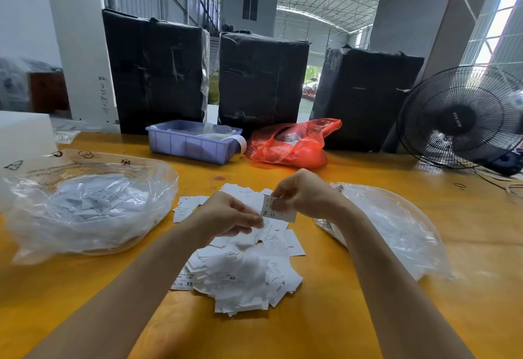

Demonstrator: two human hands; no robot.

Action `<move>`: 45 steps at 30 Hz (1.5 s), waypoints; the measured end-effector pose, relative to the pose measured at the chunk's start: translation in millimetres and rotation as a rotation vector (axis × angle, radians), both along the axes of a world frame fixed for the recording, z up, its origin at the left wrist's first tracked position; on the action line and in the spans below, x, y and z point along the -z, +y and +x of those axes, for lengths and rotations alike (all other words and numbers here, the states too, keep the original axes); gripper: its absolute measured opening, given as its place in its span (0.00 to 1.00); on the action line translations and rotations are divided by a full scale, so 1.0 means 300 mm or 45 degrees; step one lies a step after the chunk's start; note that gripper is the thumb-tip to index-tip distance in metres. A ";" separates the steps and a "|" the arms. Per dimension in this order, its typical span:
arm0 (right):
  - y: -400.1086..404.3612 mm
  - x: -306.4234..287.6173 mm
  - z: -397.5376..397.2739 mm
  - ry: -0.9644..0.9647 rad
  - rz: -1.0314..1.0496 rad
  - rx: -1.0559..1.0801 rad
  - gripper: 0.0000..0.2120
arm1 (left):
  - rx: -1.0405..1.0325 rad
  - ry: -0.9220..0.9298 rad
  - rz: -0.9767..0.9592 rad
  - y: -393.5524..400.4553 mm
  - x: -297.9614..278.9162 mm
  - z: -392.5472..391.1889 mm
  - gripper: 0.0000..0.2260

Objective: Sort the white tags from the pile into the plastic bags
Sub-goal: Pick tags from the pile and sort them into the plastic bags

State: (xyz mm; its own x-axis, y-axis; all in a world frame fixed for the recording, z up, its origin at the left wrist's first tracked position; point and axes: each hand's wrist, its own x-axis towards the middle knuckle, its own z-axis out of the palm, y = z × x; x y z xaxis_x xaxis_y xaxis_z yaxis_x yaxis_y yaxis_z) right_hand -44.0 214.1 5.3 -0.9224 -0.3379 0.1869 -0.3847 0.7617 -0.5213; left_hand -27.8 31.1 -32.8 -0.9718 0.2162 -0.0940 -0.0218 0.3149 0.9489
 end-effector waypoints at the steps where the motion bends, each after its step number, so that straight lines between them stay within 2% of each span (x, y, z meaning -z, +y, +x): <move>1: 0.000 -0.001 0.000 0.006 -0.007 0.000 0.05 | -0.001 -0.001 0.000 0.000 0.000 0.000 0.04; 8: -0.002 -0.001 0.001 -0.014 0.001 -0.023 0.06 | 0.010 -0.008 -0.006 -0.003 -0.002 0.001 0.03; 15: -0.014 0.004 0.014 -0.175 0.030 -0.094 0.08 | 0.014 -0.034 0.022 0.002 -0.003 0.000 0.02; 21: -0.019 0.009 0.021 -0.215 0.039 -0.107 0.10 | -0.008 -0.044 0.114 0.006 -0.005 0.001 0.11; 24: -0.018 0.006 0.022 -0.186 0.036 -0.123 0.08 | -0.018 -0.066 0.156 0.008 -0.008 0.001 0.13; 28: 0.005 -0.010 0.019 -0.048 -0.027 -0.031 0.06 | -0.011 -0.092 0.220 0.006 -0.007 0.003 0.09; 45: 0.018 -0.019 0.007 0.007 -0.111 -0.033 0.05 | -0.007 -0.097 0.220 0.006 -0.006 0.002 0.07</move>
State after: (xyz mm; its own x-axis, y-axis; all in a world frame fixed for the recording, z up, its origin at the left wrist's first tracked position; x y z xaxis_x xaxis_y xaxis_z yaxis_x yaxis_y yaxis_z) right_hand -42.0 219.5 11.0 -0.9125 -0.3437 0.2218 -0.4067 0.7034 -0.5830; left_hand -27.2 33.0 -31.0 -0.9644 0.2303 -0.1296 -0.0972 0.1469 0.9844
